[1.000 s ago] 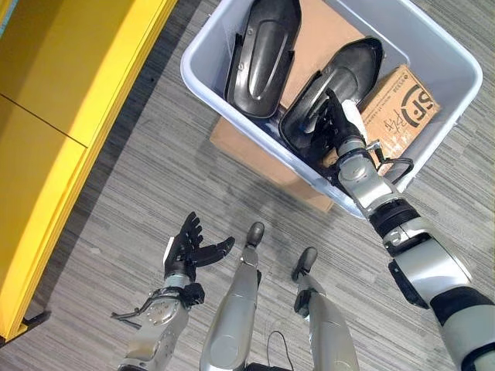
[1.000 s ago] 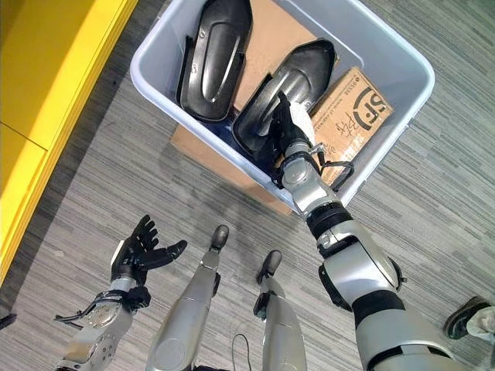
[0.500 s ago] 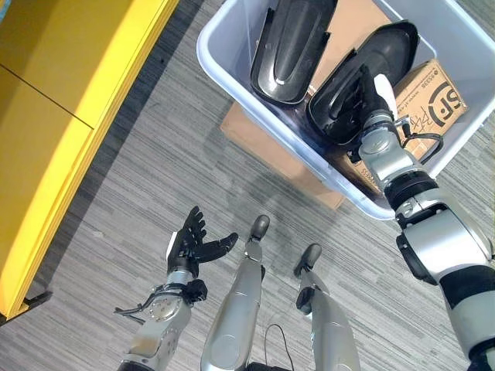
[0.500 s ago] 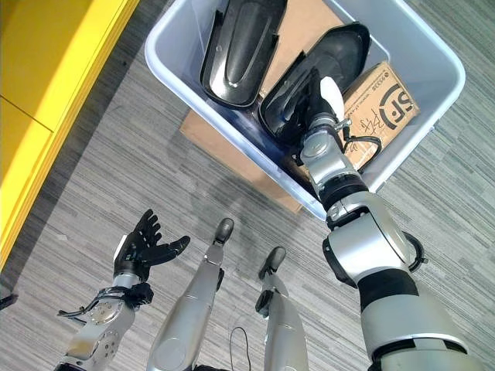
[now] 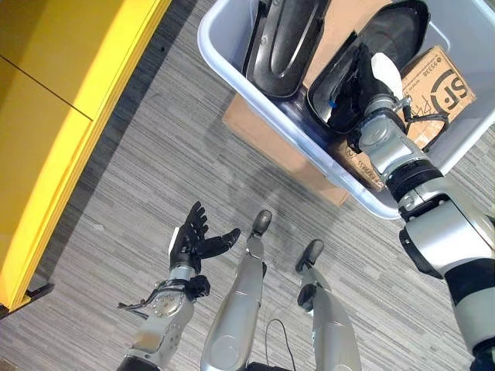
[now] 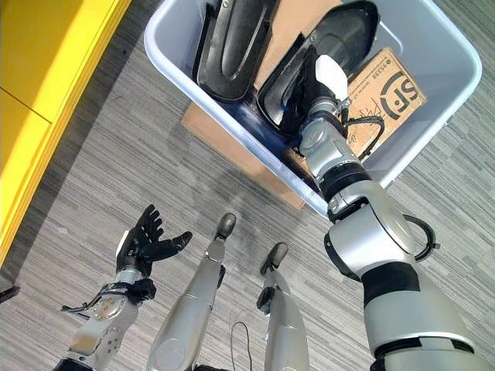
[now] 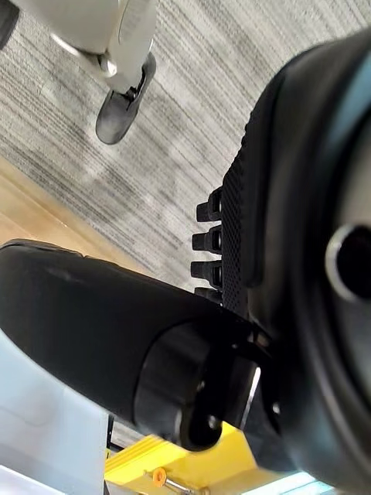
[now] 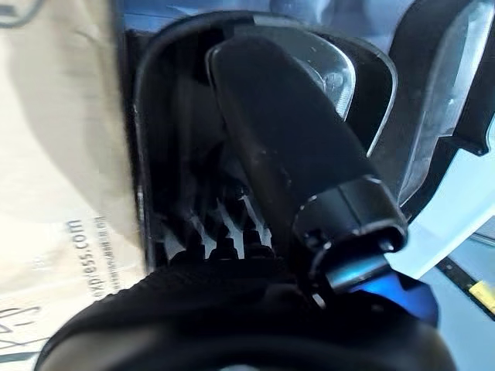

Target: Move parts from the plastic box to the shelf.

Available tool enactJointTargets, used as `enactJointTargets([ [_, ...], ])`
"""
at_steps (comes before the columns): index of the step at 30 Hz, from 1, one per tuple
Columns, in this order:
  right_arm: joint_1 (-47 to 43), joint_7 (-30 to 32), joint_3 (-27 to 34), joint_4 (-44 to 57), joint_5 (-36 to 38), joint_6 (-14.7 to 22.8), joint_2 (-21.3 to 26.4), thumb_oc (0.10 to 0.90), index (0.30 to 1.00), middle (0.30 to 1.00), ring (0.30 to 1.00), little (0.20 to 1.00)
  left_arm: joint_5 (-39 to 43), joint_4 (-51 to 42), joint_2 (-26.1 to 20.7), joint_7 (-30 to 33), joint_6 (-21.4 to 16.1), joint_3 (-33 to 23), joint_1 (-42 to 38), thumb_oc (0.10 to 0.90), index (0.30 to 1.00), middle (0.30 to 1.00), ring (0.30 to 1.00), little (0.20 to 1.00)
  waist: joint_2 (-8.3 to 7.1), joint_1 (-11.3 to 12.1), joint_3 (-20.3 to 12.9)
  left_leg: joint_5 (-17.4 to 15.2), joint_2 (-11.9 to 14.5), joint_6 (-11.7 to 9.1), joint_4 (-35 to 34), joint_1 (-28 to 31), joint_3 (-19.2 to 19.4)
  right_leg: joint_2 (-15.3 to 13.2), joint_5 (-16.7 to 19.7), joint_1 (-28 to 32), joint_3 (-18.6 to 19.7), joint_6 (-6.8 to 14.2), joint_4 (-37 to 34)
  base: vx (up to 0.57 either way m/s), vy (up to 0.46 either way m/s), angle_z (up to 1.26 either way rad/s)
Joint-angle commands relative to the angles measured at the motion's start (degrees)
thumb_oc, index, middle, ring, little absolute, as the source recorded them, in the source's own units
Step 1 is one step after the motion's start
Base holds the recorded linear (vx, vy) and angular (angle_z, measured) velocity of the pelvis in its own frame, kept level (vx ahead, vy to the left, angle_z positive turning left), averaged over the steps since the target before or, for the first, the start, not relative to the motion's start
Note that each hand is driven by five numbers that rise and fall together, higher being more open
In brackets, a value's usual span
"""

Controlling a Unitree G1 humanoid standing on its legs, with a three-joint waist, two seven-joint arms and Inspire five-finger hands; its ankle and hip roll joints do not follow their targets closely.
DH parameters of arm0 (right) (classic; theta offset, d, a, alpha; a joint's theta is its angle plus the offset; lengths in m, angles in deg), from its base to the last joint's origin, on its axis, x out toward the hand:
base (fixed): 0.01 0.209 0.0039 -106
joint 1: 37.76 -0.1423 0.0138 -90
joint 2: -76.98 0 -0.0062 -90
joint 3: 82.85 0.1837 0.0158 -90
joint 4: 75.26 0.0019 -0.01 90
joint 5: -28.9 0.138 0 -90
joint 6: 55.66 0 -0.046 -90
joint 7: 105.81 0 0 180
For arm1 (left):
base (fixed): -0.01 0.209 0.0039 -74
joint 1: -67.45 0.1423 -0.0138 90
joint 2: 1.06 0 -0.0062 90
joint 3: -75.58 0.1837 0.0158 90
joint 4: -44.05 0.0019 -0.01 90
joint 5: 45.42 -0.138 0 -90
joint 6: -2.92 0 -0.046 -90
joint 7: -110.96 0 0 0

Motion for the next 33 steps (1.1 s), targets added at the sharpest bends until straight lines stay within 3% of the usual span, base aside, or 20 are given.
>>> enactJointTargets([
  [1,-8.83,2.77,-5.60,3.06,-4.11,1.22,5.63,0.900,1.000,1.000,1.000,1.000,1.70,-9.18,-4.30,0.72,-4.78,-0.11,2.91,0.900,1.000,1.000,1.000,1.000,0.83,-0.25,-0.48,-1.47,-0.17,0.12,0.19,-0.51,-2.29,-5.24,-7.32,7.12,4.38,3.68,2.22,0.00,0.000,0.00],
  [8,-12.24,1.68,-11.04,0.95,-8.68,0.28,9.73,0.900,1.000,1.000,1.000,1.000,1.33,-9.03,-4.40,0.61,-5.16,-0.44,2.68,0.900,1.000,1.000,1.000,1.000,0.19,-0.95,-0.48,-1.57,-0.17,-0.11,0.10,0.15,-1.92,-5.29,-7.30,7.74,4.70,3.82,1.99,0.00,0.000,0.00],
  [14,-13.02,1.34,-12.12,2.21,-8.61,0.11,11.18,0.900,1.000,1.000,1.000,1.000,1.36,-8.45,-4.54,0.31,-5.09,-0.33,1.77,0.900,1.000,1.000,1.000,1.000,-0.55,-1.89,-0.48,-1.60,0.33,-0.24,-0.19,1.68,-1.45,-5.24,-7.09,8.87,4.87,3.90,1.55,0.00,0.000,0.00],
  [23,-11.36,2.11,-4.86,4.89,3.31,1.73,7.81,0.900,1.000,1.000,1.000,1.000,2.43,-6.63,-5.08,0.09,-4.61,-0.55,0.42,0.900,1.000,1.000,1.000,1.000,-1.75,-2.64,-0.48,-1.82,0.80,-0.35,-0.55,5.29,-0.99,-5.24,-6.96,12.30,5.25,4.02,0.77,0.00,-0.001,-0.01],
  [33,-7.42,3.95,4.68,12.06,17.97,4.90,-0.13,0.900,1.000,1.000,1.000,1.000,3.49,-4.78,-5.74,0.55,-3.22,-1.67,0.18,0.900,1.000,1.000,1.000,1.000,-2.46,-3.32,-0.48,-1.88,1.43,-0.47,-1.03,8.43,-0.38,-5.29,-7.28,14.98,5.62,3.74,0.56,-0.01,-0.010,-0.04],
])
